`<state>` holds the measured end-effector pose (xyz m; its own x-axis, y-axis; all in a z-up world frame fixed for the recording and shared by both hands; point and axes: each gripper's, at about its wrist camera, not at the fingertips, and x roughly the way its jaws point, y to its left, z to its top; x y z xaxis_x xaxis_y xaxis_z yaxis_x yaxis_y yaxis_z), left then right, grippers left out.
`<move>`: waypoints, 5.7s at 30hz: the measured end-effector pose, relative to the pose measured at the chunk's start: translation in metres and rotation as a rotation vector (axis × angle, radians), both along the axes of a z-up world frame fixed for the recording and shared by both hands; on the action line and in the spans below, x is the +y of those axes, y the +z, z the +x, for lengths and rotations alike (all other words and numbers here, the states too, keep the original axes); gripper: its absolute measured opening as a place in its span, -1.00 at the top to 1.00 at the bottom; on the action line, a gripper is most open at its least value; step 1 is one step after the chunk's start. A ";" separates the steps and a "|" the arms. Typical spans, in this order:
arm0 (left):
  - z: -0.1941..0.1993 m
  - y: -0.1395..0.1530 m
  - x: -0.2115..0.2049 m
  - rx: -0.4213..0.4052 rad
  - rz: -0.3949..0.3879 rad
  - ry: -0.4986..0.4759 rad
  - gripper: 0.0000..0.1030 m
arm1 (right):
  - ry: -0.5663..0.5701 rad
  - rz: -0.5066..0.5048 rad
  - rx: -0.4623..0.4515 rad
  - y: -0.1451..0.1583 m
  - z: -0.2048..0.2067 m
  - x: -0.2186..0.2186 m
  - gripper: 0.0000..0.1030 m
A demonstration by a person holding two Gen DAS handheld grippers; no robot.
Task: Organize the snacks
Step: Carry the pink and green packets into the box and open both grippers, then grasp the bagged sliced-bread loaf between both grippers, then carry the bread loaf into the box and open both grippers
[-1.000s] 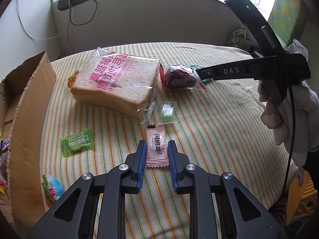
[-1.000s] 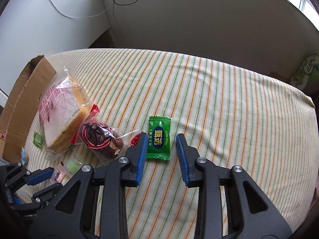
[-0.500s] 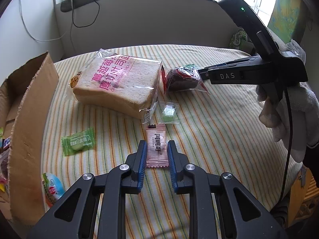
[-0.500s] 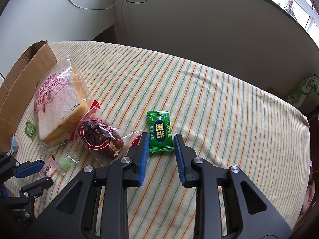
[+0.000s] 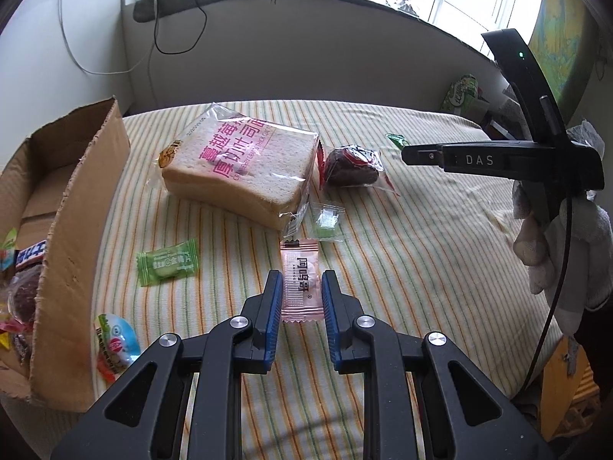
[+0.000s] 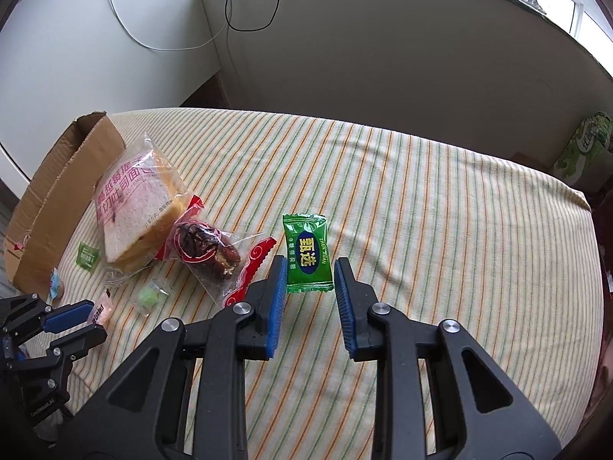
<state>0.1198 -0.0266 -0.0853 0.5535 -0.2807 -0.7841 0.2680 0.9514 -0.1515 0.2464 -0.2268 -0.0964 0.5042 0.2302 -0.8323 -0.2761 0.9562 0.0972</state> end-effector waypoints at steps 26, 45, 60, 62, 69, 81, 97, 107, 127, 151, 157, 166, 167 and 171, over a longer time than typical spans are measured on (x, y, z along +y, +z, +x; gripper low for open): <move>-0.040 0.061 0.110 -0.155 -0.089 0.224 0.63 | 0.209 0.083 -0.109 0.085 -0.044 0.119 0.49; -0.049 0.058 0.193 -0.179 -0.088 0.374 0.63 | 0.365 0.065 -0.112 0.081 -0.037 0.239 0.49; -0.034 0.048 0.213 -0.153 -0.095 0.404 0.63 | 0.414 0.053 -0.043 0.047 -0.013 0.287 0.49; -0.032 0.046 0.213 -0.150 -0.094 0.403 0.62 | 0.422 0.050 -0.037 0.043 -0.012 0.290 0.49; -0.029 0.045 0.211 -0.148 -0.085 0.404 0.62 | 0.442 0.044 -0.032 0.039 -0.013 0.296 0.48; -0.031 0.049 0.208 -0.149 -0.072 0.422 0.36 | 0.433 0.053 -0.061 0.049 -0.019 0.283 -0.12; -0.034 0.066 0.164 -0.178 -0.103 0.375 -0.17 | 0.322 0.130 -0.090 0.090 -0.010 0.203 -0.56; -0.023 0.062 0.110 -0.143 -0.155 0.289 -0.29 | 0.244 0.182 -0.034 0.085 0.007 0.130 -0.59; 0.034 0.013 0.039 0.036 -0.258 0.243 -0.31 | 0.342 0.241 0.175 0.024 0.055 0.103 -0.59; 0.076 -0.012 0.029 0.087 -0.293 0.263 -0.05 | 0.411 0.326 0.286 -0.016 0.077 0.112 -0.36; 0.073 -0.006 0.029 0.065 -0.280 0.266 -0.03 | 0.412 0.321 0.275 -0.009 0.067 0.110 -0.21; 0.060 0.010 0.033 0.022 -0.276 0.255 -0.03 | 0.406 0.315 0.231 0.014 0.052 0.107 -0.19; 0.058 0.013 0.033 0.015 -0.276 0.253 -0.03 | 0.405 0.315 0.225 0.017 0.050 0.106 -0.19; 0.047 0.024 0.035 -0.012 -0.274 0.243 -0.03 | 0.408 0.313 0.199 0.032 0.040 0.104 -0.19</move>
<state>0.1665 0.0086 -0.0615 0.6382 -0.3389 -0.6913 0.0427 0.9121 -0.4077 0.2866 -0.1226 -0.0644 0.1620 0.6259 -0.7629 -0.5653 0.6925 0.4481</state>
